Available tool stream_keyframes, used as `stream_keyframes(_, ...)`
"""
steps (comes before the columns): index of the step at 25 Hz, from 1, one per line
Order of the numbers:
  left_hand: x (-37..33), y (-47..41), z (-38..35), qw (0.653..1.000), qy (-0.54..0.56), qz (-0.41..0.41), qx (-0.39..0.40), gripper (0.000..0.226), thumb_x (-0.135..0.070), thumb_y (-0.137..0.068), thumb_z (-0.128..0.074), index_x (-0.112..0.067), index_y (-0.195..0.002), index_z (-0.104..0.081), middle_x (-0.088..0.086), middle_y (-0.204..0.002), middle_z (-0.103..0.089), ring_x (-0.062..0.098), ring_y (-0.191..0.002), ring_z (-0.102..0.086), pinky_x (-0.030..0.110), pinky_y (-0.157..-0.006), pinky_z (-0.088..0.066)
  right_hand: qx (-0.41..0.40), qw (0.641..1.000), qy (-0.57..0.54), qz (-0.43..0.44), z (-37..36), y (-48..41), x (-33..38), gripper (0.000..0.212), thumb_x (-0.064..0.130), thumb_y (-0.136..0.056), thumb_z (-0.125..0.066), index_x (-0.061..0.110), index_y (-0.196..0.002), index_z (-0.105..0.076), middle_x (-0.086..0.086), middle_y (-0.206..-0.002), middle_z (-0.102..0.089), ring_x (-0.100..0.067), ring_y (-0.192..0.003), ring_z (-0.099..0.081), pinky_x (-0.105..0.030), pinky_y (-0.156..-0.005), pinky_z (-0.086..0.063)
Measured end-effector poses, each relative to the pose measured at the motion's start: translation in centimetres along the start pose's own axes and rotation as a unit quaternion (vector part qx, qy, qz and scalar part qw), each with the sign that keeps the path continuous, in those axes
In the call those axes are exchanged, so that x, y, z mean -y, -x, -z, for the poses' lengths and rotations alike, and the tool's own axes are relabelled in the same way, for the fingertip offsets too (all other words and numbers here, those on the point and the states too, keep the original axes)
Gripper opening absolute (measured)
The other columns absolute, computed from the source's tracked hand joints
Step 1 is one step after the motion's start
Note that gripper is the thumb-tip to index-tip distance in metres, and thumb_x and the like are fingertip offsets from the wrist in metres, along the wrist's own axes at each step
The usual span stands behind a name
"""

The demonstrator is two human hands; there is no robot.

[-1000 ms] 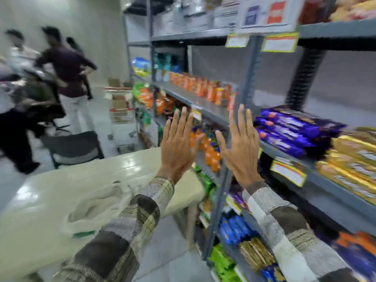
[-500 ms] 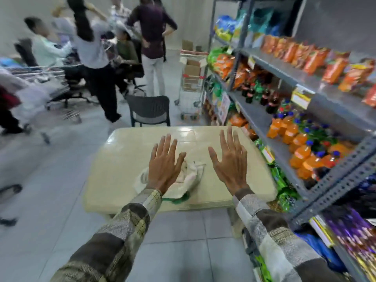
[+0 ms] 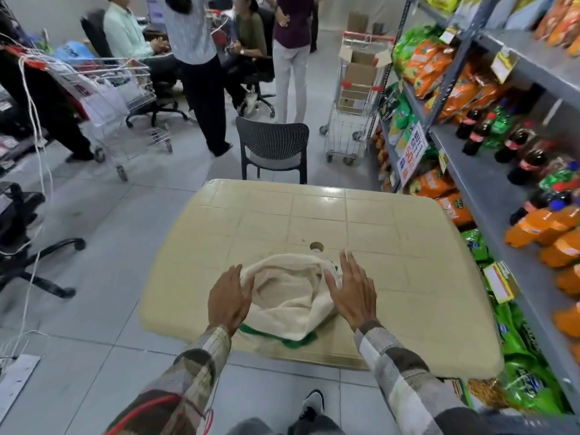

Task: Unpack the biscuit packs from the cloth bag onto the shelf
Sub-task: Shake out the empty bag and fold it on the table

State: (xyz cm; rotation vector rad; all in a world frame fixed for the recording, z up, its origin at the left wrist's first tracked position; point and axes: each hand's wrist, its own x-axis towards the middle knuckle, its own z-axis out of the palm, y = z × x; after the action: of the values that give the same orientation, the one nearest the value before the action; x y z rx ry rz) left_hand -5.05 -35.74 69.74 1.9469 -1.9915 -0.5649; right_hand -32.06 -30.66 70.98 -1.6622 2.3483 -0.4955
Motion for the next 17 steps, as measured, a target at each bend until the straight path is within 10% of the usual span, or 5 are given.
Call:
stream_keyframes(11, 4.2, -5.9, -4.2, 0.926, 0.240, 0.265, 0.116, 0.071, -0.051, -0.094, -0.054, -0.001, -0.143, -0.039, 0.021, -0.140, -0.053, 0.037, -0.127, -0.052, 0.042, -0.103, -0.043, 0.201, 0.968, -0.066, -0.131, -5.9, -7.9, -1.4, 0.066, 0.040, -0.099, -0.047, 0.018, -0.156, -0.022, -0.009, -0.156, -0.037, -0.031, -0.140, -0.040, -0.044, -0.110, -0.039)
stream_keyframes(17, 7.5, -9.3, -5.7, 0.912, 0.165, 0.325, 0.187, 0.060, -0.034, -0.084, -0.073, 0.005, -0.126, -0.056, 0.023, -0.128, -0.060, 0.039, -0.117, -0.056, 0.037, -0.093, -0.047, 0.197, 0.946, -0.139, -0.217, -8.0, -9.5, -0.7, 0.052, 0.016, -0.093, -0.061, 0.004, -0.141, -0.047, -0.017, -0.138, -0.056, -0.036, -0.128, -0.051, -0.034, -0.101, -0.040)
